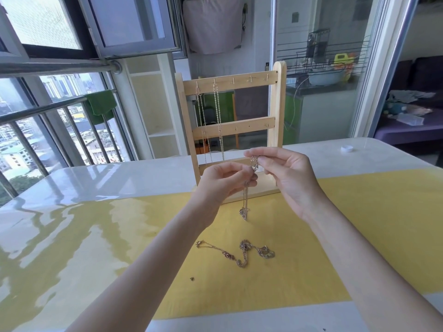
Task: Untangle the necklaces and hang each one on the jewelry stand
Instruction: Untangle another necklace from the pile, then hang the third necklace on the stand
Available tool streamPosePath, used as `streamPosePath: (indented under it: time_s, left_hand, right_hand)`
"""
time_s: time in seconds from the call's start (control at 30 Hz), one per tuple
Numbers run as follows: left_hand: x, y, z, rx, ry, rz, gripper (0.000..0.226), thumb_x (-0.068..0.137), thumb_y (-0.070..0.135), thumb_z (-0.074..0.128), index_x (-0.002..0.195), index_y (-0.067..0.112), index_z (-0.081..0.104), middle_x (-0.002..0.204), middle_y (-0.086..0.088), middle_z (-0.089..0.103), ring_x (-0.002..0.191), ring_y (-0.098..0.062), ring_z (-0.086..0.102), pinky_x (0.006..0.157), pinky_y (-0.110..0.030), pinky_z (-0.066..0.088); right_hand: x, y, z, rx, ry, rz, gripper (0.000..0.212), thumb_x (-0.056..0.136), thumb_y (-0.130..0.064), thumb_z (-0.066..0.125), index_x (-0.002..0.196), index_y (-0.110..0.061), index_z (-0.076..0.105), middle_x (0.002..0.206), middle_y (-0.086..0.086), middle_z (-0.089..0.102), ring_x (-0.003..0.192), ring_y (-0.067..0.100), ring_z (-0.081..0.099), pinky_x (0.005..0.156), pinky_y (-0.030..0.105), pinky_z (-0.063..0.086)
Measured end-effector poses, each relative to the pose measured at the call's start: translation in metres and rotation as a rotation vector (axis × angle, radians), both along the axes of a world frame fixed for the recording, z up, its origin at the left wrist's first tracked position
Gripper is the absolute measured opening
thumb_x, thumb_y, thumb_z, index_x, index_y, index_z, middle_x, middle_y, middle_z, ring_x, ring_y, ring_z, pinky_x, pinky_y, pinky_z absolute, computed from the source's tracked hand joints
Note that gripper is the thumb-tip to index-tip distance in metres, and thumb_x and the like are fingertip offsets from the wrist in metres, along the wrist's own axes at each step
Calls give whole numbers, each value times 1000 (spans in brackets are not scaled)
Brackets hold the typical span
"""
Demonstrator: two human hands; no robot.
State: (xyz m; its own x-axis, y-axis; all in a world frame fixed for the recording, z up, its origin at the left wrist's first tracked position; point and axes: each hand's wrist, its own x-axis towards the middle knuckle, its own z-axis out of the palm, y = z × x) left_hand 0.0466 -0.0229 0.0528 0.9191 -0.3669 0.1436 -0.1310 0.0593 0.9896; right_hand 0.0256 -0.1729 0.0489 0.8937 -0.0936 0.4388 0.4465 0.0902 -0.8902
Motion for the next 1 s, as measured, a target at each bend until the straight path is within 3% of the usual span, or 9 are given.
streamPosePath:
  time_s: [0.1, 0.23, 0.43, 0.63, 0.8, 0.9, 1.0]
  left_hand:
    - [-2, -2, 2, 8, 4, -28, 8, 87, 17, 64, 89, 11, 68, 82, -2, 73, 82, -14, 70, 80, -19, 54]
    - [-2, -4, 2, 1, -2, 23, 8, 87, 13, 65, 88, 6, 69, 79, -6, 74, 78, -18, 72, 77, -22, 56]
    - [0, -5, -1, 137, -140, 91, 7, 87, 5, 65, 82, 3, 68, 72, -4, 72, 69, -15, 71, 67, -17, 54]
    - [2, 4, -5, 228, -20, 27, 10, 90, 14, 62, 84, 7, 67, 67, 1, 65, 61, -8, 63, 68, -16, 52]
    - [3, 17, 8, 24, 123, -109, 22, 96, 21, 49, 84, 11, 64, 59, 4, 45, 55, -8, 47, 67, -20, 49]
    - [1, 16, 23, -87, 161, -126, 26, 97, 22, 48, 77, 16, 64, 58, 5, 36, 52, -8, 39, 61, -18, 46]
    - [1, 13, 34, -164, 159, -113, 27, 97, 24, 49, 74, 17, 63, 59, 5, 28, 51, -8, 32, 60, -18, 43]
  right_hand:
    - [1, 0, 0, 3, 6, 9, 25, 89, 0, 57, 91, -19, 74, 99, 0, 74, 99, 8, 65, 91, 28, 44]
    - [0, 1, 1, -20, 18, 6, 27, 89, -1, 59, 90, -22, 76, 100, -1, 74, 97, 9, 65, 100, 37, 45]
    - [0, 2, 2, -16, 4, -83, 24, 88, -1, 60, 92, -20, 74, 97, -4, 74, 94, 0, 65, 86, 21, 45]
    - [2, -7, 1, -25, -51, -238, 23, 90, -4, 59, 95, -20, 73, 99, -8, 73, 99, -1, 64, 84, 10, 47]
    - [14, -30, -24, -348, 44, -594, 22, 91, -3, 57, 104, -8, 73, 103, 2, 71, 96, 13, 65, 73, 2, 42]
    - [19, -37, -41, -447, 136, -649, 23, 90, 2, 55, 102, -5, 73, 103, 7, 72, 98, 20, 66, 76, 11, 41]
    - [22, -37, -52, -520, 207, -635, 25, 89, 5, 52, 99, -2, 74, 103, 9, 72, 99, 20, 65, 74, 9, 36]
